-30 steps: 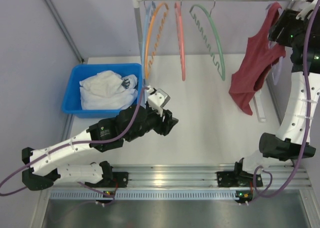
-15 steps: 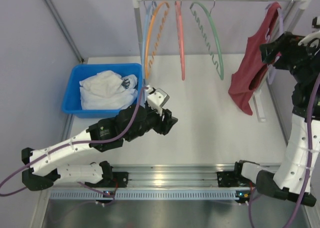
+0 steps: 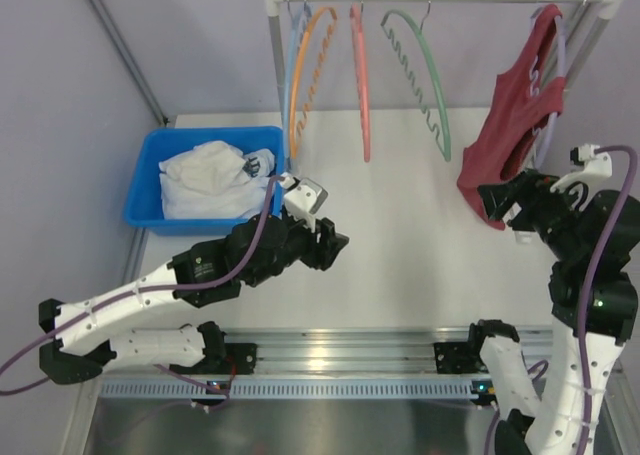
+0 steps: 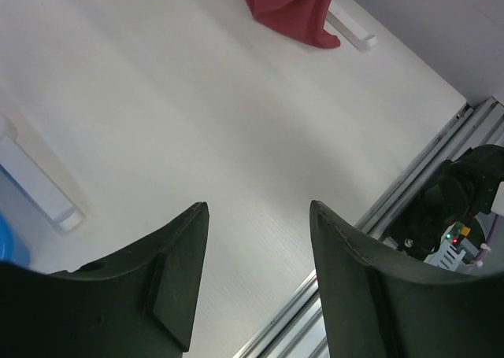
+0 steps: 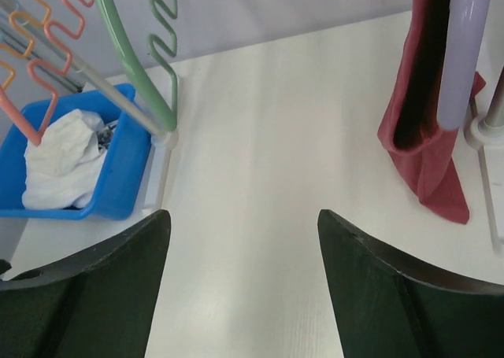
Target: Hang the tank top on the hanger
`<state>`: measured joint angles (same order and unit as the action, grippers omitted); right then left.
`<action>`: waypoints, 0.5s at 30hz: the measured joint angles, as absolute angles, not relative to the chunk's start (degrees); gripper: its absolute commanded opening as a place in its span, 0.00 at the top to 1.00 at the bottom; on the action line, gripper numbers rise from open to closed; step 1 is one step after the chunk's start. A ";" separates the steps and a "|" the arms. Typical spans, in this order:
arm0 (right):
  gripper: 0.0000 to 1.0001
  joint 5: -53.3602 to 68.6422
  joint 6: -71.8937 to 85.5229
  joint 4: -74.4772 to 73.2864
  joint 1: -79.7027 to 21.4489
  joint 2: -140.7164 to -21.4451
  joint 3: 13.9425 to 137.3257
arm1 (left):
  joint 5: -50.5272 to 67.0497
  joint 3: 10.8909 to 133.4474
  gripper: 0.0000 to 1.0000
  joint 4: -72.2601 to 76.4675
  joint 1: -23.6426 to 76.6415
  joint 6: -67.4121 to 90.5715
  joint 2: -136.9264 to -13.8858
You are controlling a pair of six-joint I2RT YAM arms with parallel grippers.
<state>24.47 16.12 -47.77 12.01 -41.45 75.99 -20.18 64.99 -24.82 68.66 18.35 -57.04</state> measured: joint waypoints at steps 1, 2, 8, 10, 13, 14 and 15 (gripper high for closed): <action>0.24 24.36 16.21 -48.01 11.99 -39.70 74.59 | -20.45 64.62 0.41 -24.82 68.64 18.65 -56.88; 0.24 24.21 16.43 -48.40 11.84 -38.20 73.45 | -20.67 64.16 0.41 -24.80 68.66 19.18 -56.73; 0.20 23.00 17.23 -49.78 9.76 -32.99 67.83 | -22.35 61.89 0.41 -24.95 68.66 21.34 -55.99; 0.20 22.00 17.26 -50.41 9.39 -31.86 66.26 | -23.05 61.60 0.41 -25.08 68.66 22.13 -55.96; 0.21 21.04 17.23 -51.13 9.02 -30.87 64.77 | -23.97 61.21 0.41 -25.67 68.64 23.11 -55.59; 0.21 20.93 17.23 -51.20 8.99 -30.72 64.40 | -24.14 61.01 0.41 -25.76 68.64 23.40 -55.37; 0.21 20.82 17.21 -51.29 8.99 -30.61 63.99 | -24.40 60.73 0.41 -25.76 68.64 23.79 -55.05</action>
